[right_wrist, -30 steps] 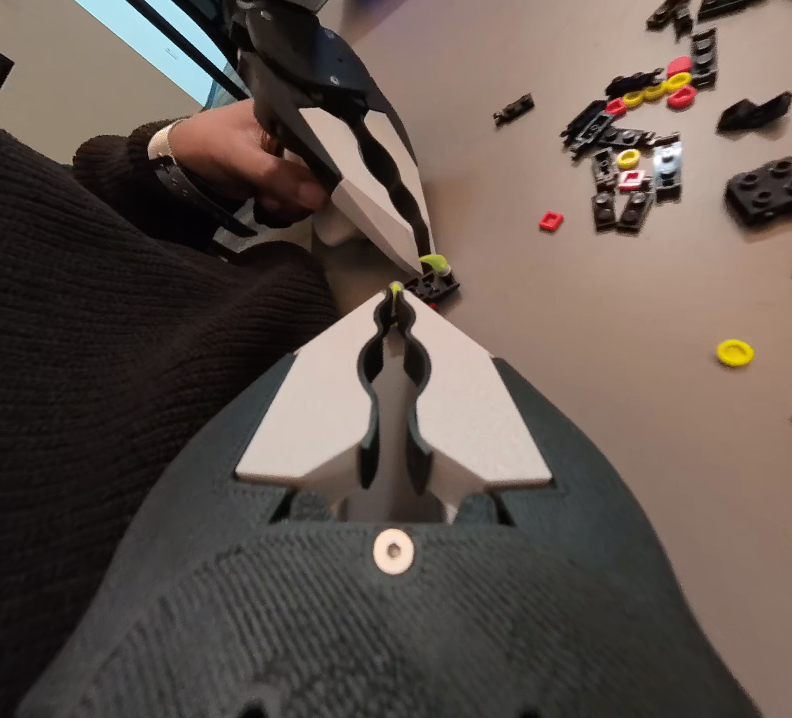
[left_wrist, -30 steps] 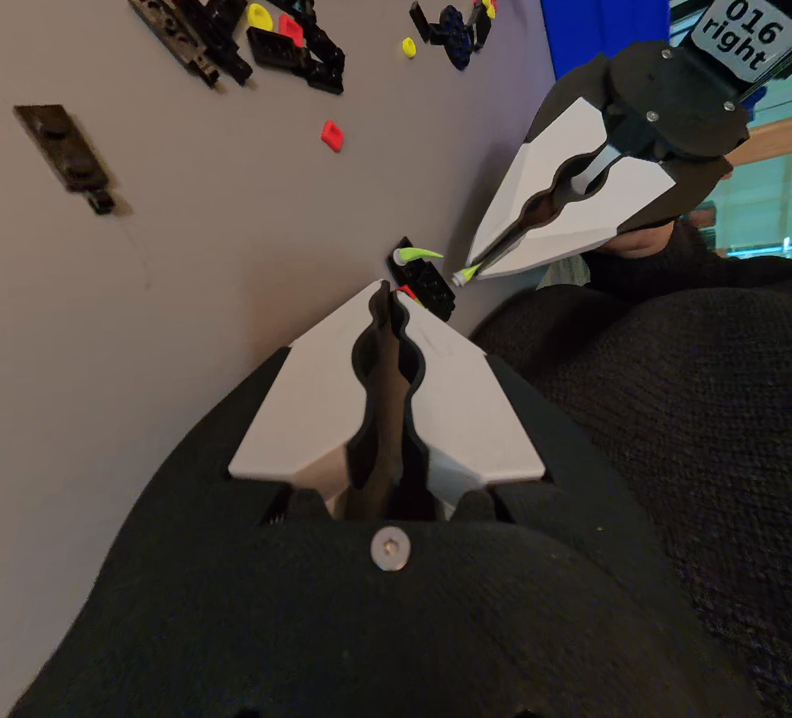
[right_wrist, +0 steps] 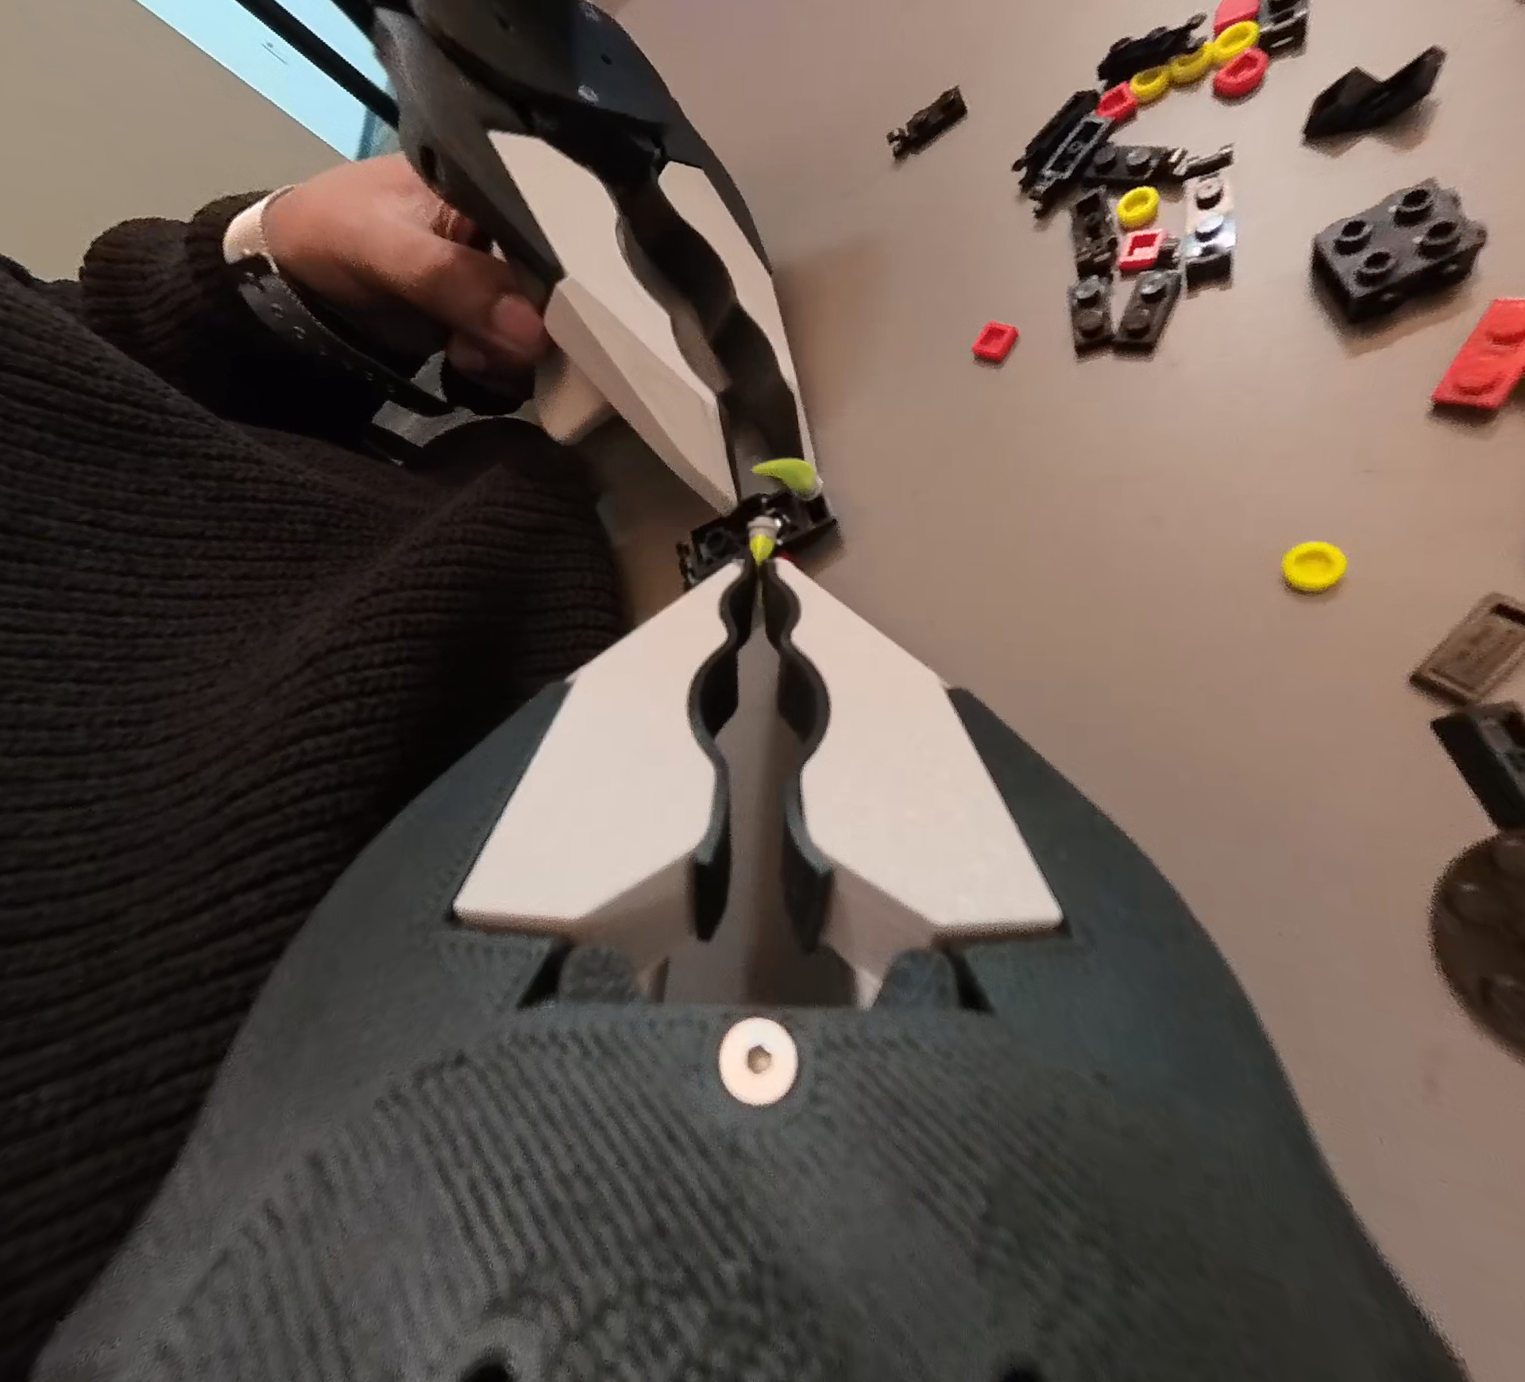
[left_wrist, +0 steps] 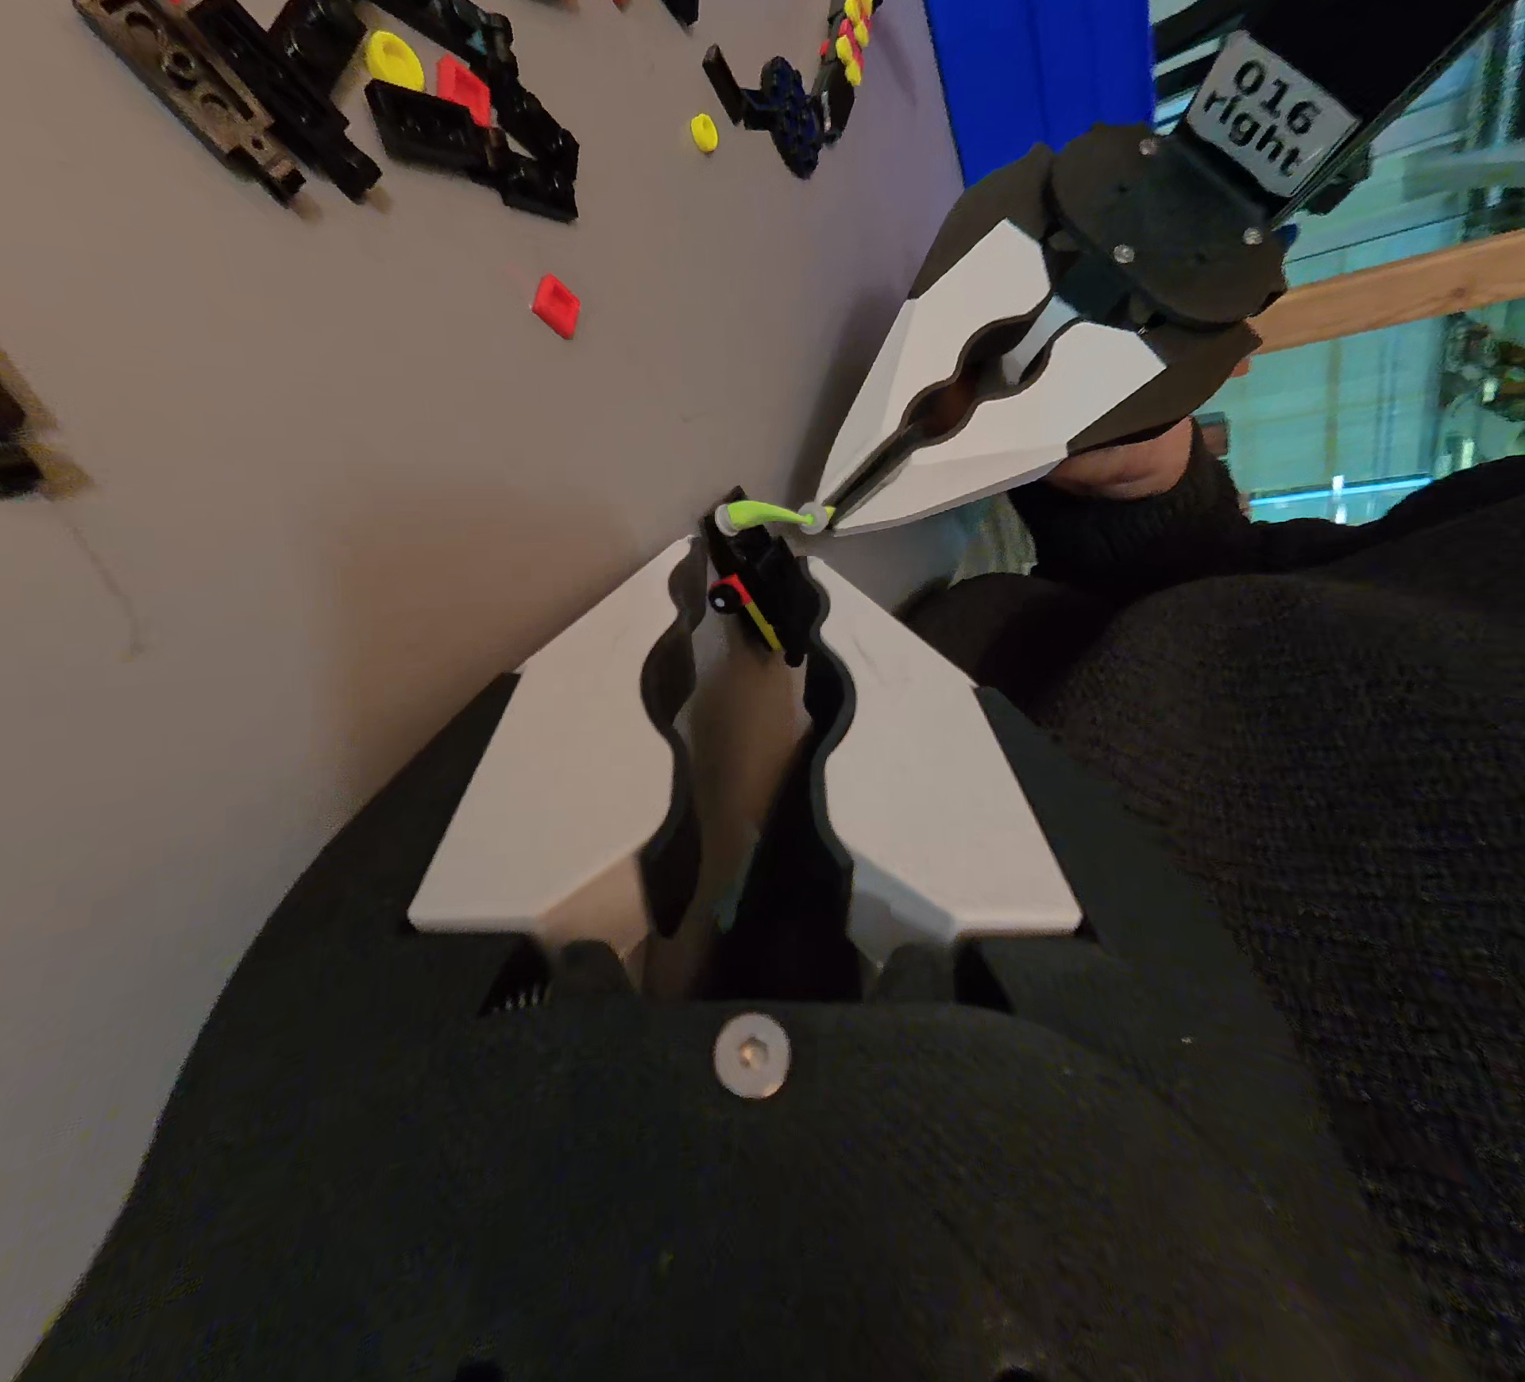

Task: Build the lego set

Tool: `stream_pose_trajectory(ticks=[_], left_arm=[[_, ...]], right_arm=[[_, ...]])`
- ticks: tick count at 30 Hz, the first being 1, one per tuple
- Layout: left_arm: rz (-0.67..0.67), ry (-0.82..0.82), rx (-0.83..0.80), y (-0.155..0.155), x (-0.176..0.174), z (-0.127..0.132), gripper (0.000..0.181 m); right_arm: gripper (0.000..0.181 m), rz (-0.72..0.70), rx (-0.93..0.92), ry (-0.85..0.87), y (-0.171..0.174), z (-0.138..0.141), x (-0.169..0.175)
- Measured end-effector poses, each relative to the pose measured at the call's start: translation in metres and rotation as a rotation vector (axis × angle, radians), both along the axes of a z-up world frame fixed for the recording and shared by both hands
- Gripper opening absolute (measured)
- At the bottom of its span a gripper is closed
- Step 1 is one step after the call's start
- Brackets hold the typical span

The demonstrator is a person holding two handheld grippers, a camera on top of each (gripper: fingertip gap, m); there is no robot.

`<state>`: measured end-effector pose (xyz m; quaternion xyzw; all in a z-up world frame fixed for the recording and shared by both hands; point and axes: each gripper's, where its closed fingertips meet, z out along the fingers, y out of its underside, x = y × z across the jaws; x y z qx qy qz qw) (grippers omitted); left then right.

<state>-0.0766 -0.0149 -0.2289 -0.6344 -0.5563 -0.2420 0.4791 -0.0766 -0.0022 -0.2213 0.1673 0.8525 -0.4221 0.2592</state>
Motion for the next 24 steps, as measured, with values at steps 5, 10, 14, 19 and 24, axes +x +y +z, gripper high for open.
stream_pose_trajectory(ticks=[5, 10, 14, 19, 24], left_arm=[[-0.011, -0.012, -0.020, 0.007, 0.000, -0.001, 0.018], [-0.013, -0.008, -0.026, 0.007, 0.001, -0.001, 0.018], [-0.003, -0.021, 0.019, 0.007, 0.001, 0.002, 0.023], [0.023, -0.030, 0.121, 0.008, -0.002, 0.013, 0.021], [0.019, -0.034, 0.130, 0.010, -0.002, 0.013, 0.019]], right_arm=[[0.000, -0.007, 0.069, 0.057, 0.003, -0.011, -0.004], [0.000, -0.002, 0.093, 0.064, 0.004, -0.015, -0.002], [0.000, -0.018, 0.092, 0.072, 0.003, -0.015, -0.005], [0.000, -0.019, 0.092, 0.072, 0.003, -0.016, -0.005], [0.000, -0.015, 0.088, 0.065, 0.002, -0.016, -0.004]])
